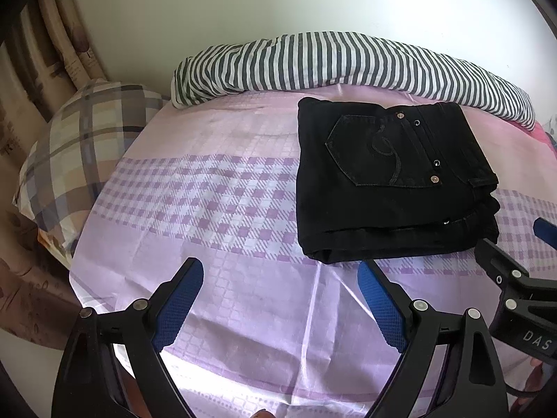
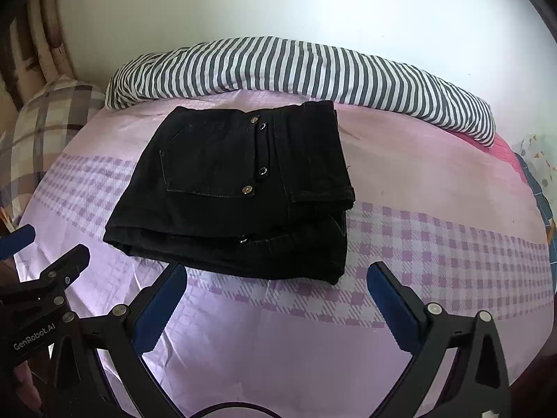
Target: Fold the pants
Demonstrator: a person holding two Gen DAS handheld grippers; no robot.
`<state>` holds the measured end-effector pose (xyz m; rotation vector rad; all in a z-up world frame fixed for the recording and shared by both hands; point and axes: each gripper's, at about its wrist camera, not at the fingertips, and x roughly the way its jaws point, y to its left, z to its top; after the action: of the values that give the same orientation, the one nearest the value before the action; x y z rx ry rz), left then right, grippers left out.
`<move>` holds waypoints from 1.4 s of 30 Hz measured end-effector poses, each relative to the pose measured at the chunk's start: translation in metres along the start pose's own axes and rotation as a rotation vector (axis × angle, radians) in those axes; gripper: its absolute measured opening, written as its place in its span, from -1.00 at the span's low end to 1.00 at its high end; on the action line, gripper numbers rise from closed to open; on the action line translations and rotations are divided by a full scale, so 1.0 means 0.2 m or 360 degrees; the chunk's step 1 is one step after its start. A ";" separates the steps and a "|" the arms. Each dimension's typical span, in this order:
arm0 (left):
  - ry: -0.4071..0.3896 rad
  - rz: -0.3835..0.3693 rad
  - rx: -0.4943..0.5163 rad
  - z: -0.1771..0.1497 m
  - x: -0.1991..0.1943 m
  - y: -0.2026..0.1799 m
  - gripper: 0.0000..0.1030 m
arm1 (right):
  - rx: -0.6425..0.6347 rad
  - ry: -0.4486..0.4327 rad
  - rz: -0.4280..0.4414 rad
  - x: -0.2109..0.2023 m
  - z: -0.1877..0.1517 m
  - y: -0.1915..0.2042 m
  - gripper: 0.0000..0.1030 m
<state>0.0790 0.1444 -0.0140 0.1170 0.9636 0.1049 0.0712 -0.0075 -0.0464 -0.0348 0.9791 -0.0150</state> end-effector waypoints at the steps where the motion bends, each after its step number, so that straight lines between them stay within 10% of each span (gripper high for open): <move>1: 0.0004 -0.0004 -0.0002 0.00 0.00 0.00 0.75 | -0.0002 0.0002 -0.0001 0.00 0.00 0.00 0.99; 42: 0.0106 0.0002 -0.0009 -0.07 0.11 0.02 0.75 | -0.0040 0.0076 -0.0001 0.09 -0.07 0.05 0.99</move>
<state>0.0793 0.1516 -0.0393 0.1095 1.0295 0.1130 0.0699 0.0013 -0.0688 -0.0578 1.0271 -0.0042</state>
